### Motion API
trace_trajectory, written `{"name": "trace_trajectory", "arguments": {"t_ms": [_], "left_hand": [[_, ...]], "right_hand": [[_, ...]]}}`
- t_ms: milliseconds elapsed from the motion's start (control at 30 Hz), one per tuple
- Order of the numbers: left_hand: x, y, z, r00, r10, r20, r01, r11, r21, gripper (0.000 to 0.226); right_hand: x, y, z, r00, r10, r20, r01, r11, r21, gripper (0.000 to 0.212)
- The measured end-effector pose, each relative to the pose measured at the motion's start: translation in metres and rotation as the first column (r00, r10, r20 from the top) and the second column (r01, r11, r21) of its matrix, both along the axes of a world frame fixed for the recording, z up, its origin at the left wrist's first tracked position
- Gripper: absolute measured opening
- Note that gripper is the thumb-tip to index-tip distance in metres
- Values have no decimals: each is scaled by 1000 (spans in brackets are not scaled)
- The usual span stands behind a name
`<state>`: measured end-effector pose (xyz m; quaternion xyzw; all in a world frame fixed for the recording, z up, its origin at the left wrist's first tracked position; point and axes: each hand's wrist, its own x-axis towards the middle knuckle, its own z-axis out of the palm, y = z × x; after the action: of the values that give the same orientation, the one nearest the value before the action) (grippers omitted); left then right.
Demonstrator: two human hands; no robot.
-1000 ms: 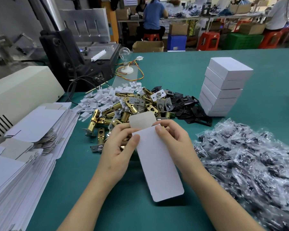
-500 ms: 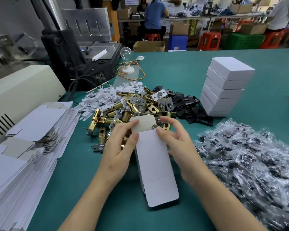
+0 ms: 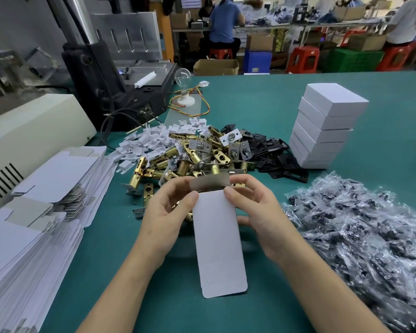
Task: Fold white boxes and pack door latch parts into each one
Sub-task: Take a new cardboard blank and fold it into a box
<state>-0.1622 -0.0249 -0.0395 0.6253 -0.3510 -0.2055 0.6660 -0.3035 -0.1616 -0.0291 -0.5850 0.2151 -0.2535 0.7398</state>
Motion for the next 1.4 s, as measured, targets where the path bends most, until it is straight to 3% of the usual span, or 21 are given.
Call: {"name": "trace_trajectory", "arguments": {"t_ms": [200, 433, 667, 733, 900, 1100, 1400], "left_hand": [[-2, 0, 2, 996, -22, 85, 17, 998, 62, 14], [-7, 1, 6, 995, -105, -5, 105, 992, 69, 33], [0, 1, 3, 986, -131, -108, 149, 973, 179, 25], [1, 2, 4, 978, -137, -156, 163, 973, 164, 26], [2, 3, 4, 970, -121, -211, 155, 976, 150, 27], [4, 4, 6, 969, -105, -222, 141, 979, 151, 26], [9, 5, 3, 934, -71, -350, 132, 979, 154, 25]], "right_hand": [[0, -2, 2, 1000, 0, -25, 0, 1000, -21, 5], [2, 2, -1, 997, -26, -79, 11, 981, -192, 7], [4, 4, -3, 993, -44, -109, 6, 947, -323, 4], [4, 2, -3, 992, -41, -116, 2, 949, -315, 3], [5, 3, -5, 992, 11, -123, -28, 990, -136, 38], [5, 5, -5, 990, 44, -136, -66, 985, -158, 45], [5, 4, -2, 987, 109, -119, -126, 982, -144, 40]]}}
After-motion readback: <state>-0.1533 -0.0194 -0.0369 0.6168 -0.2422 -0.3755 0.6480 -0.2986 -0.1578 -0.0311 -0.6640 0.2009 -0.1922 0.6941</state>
